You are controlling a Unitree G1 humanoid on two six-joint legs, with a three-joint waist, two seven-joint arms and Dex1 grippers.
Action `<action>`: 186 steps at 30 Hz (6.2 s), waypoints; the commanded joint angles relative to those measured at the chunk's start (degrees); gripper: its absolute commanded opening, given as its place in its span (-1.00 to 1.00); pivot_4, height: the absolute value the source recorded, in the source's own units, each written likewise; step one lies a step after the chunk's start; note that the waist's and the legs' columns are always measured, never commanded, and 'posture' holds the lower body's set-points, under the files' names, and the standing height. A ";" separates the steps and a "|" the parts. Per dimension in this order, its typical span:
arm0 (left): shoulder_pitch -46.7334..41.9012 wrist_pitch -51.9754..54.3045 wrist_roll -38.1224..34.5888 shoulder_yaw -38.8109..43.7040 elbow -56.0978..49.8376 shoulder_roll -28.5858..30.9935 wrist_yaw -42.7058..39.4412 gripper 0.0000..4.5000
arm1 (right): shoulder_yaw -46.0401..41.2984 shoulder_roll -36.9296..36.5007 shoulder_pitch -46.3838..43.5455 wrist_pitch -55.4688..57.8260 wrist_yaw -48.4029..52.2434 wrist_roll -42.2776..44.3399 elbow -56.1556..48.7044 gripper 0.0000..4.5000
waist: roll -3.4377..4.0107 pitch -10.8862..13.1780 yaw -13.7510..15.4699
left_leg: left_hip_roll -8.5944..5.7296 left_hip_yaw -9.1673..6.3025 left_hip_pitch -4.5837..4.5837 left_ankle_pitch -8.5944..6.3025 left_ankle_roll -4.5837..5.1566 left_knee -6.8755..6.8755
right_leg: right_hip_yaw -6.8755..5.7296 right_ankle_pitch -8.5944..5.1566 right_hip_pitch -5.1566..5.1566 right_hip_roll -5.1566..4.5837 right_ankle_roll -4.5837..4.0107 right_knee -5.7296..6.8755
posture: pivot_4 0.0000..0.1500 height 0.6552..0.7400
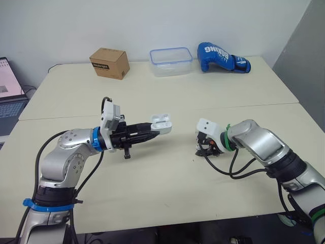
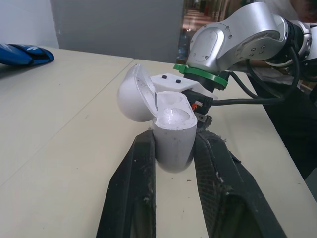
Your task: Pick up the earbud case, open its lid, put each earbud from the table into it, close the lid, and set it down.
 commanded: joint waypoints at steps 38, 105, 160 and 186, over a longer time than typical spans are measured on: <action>-0.35 -0.98 -0.41 0.14 -2.02 -0.13 0.62 -0.68 | -1.99 -10.93 5.68 -12.28 14.99 -2.40 -3.17 -0.67 | 0.00 0.00 0.43 | 0.02 0.04 0.02 0.00 0.00 0.00 | 0.01 0.00 0.02 0.01 0.00 -0.01 | 1.00 0.78; 0.74 -1.82 0.08 -0.71 -2.93 -2.49 2.57 -0.68 | 9.70 -6.98 -3.75 -7.42 27.21 -29.16 -10.67 0.08 | -0.03 -0.02 1.02 | 0.01 0.03 0.04 0.00 -0.01 0.02 | 0.01 0.00 0.06 0.00 0.00 -0.03 | 1.00 0.78; 2.49 -1.76 0.00 -0.76 -4.31 -2.55 3.81 -0.68 | 14.13 -4.76 -6.10 -1.81 27.14 -28.68 -9.44 -0.32 | -0.03 -0.02 1.02 | 0.01 0.01 0.04 0.00 -0.01 0.02 | -0.01 0.00 0.05 0.01 0.00 -0.02 | 1.00 0.78; 2.95 -3.47 0.71 -0.44 -3.50 -3.85 5.41 -0.68 | 6.49 -7.53 -4.51 1.93 28.28 -23.67 -14.61 -0.83 | -0.03 -0.02 1.10 | 0.01 0.01 0.03 0.00 -0.01 0.02 | -0.01 0.00 0.05 0.00 0.00 -0.04 | 1.00 0.78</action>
